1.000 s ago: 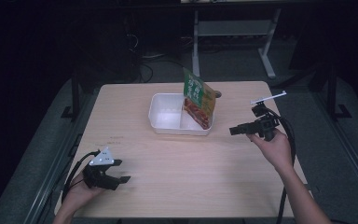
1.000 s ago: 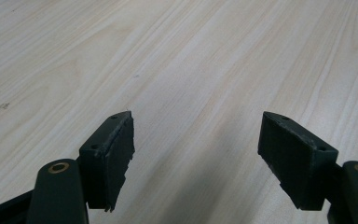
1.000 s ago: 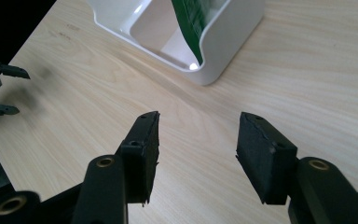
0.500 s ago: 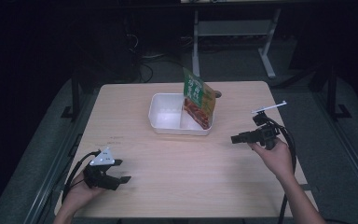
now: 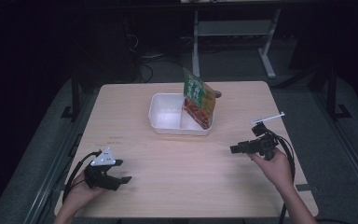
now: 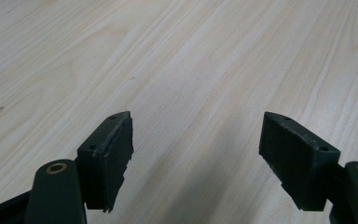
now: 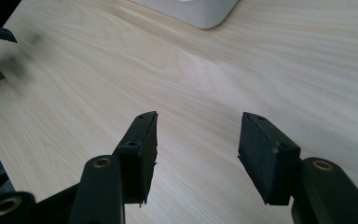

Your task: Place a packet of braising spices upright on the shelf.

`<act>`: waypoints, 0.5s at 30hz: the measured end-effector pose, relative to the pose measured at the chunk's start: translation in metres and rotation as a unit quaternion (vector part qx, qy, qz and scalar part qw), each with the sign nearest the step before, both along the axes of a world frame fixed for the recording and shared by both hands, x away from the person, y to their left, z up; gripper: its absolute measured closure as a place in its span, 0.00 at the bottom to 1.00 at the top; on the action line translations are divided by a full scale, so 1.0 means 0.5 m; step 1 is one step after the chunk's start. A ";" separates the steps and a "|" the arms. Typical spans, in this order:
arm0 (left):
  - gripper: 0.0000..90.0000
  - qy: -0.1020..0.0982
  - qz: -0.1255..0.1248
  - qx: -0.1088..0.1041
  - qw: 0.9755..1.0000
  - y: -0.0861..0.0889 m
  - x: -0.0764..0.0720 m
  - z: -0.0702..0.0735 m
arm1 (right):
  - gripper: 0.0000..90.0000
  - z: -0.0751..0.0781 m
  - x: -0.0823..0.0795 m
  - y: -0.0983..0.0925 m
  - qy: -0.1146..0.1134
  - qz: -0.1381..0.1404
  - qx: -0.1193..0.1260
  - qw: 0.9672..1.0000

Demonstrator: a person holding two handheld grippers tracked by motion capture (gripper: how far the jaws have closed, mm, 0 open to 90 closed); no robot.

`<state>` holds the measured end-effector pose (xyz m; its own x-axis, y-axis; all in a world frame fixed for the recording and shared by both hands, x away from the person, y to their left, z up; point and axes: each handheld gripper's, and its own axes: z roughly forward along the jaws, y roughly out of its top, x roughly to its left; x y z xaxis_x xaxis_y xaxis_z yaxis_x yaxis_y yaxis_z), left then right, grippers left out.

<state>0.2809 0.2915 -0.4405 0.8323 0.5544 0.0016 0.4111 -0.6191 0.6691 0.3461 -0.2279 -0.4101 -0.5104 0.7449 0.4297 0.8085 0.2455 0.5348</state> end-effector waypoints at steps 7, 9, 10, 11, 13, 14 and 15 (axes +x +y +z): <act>0.28 -0.001 -0.001 0.001 1.000 -0.001 0.000 0.000 | 0.52 -0.023 -0.020 -0.002 0.003 0.003 0.004 1.000; 0.28 -0.001 -0.001 0.000 1.000 -0.001 0.000 0.000 | 0.52 -0.028 -0.026 -0.001 0.005 0.004 0.004 1.000; 0.28 -0.001 -0.001 0.000 1.000 -0.001 0.000 0.000 | 0.52 -0.031 -0.029 -0.001 0.005 0.005 0.004 1.000; 0.28 -0.001 0.000 0.000 1.000 -0.001 0.000 0.000 | 0.52 -0.034 -0.032 -0.001 0.005 0.005 0.006 1.000; 0.28 -0.001 -0.001 0.000 1.000 -0.001 0.000 0.000 | 0.52 -0.038 -0.038 0.000 0.004 0.007 0.007 1.000; 0.28 -0.001 -0.001 0.000 1.000 -0.001 0.000 -0.001 | 0.52 -0.040 -0.042 0.000 0.005 0.006 0.007 1.000; 0.28 -0.001 -0.001 0.000 1.000 -0.002 0.000 -0.001 | 0.52 -0.043 -0.046 0.001 0.003 0.008 0.005 1.000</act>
<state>0.2810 0.2907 -0.4407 0.8335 0.5525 0.0028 0.4087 -0.6199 0.6699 0.3233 -0.2274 -0.4317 -0.5189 0.7323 0.4410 0.8081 0.2520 0.5323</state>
